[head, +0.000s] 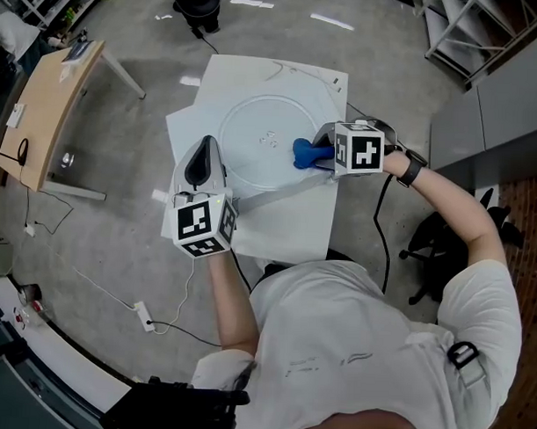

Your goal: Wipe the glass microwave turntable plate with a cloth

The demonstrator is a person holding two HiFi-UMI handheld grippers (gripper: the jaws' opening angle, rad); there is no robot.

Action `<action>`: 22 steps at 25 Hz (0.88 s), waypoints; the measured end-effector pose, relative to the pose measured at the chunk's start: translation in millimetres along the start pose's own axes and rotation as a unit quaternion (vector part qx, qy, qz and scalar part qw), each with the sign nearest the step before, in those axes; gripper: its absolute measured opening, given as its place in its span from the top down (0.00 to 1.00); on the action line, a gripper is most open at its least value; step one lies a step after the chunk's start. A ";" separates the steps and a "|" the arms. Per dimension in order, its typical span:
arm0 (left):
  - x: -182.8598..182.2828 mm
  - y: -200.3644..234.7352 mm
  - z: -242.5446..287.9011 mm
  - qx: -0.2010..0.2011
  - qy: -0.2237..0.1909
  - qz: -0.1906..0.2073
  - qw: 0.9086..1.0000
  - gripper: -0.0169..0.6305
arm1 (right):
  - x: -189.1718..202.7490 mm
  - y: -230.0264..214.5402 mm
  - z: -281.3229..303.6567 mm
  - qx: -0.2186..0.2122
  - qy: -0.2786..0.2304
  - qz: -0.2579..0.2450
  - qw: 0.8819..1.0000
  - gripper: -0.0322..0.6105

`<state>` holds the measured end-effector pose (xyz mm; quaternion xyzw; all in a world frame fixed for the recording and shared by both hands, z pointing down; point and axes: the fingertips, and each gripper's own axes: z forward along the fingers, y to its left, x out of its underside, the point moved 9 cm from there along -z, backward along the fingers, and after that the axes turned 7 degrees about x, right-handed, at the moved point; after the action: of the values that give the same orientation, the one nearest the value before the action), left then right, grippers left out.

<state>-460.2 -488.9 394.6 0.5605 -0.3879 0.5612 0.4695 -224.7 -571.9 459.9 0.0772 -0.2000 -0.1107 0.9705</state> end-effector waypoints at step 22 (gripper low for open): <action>-0.9 8.1 -24.6 -0.028 -0.003 0.007 1.000 0.97 | -141.3 -37.1 70.6 -0.013 -0.110 -0.045 0.993 0.84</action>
<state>-474.6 -467.4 392.7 0.5463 -0.4087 0.5513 0.4802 -386.7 -580.4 464.4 0.0609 -0.3001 -0.1650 0.9375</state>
